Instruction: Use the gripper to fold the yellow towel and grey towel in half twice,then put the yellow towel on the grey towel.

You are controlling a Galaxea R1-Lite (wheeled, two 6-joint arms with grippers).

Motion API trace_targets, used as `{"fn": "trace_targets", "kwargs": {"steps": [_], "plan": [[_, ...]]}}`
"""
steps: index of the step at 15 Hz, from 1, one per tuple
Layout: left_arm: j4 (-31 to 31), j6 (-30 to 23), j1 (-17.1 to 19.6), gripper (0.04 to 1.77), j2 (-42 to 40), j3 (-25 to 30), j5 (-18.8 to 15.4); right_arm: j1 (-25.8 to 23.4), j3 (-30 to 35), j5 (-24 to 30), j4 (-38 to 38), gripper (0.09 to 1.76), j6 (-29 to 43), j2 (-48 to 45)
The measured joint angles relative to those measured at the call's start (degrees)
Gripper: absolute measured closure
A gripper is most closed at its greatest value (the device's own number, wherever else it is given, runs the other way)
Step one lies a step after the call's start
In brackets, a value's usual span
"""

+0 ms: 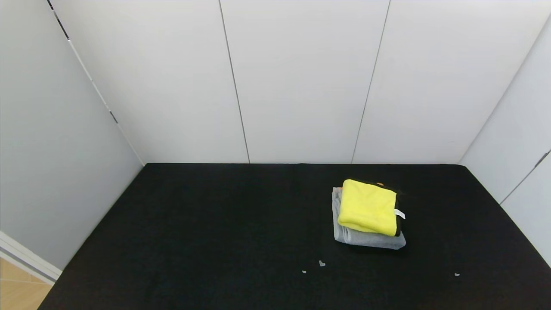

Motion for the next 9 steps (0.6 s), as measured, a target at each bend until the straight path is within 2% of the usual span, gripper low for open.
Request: {"fn": "trace_targets", "kwargs": {"steps": [2, 5, 9], "plan": [[-0.1, -0.77, 0.0, 0.09, 0.0, 0.27, 0.09, 0.07, -0.63, -0.5, 2.84, 0.14, -0.06, 0.0], [-0.1, -0.85, 0.0, 0.09, 0.0, 0.38, 1.21, 0.05, -0.09, -6.73, 4.25, 0.14, -3.36, 0.0], [-0.21, -0.8, -0.02, 0.09, 0.02, 0.38, 0.74, 0.07, 0.34, -6.07, 5.06, 0.14, -2.76, 0.0]]}}
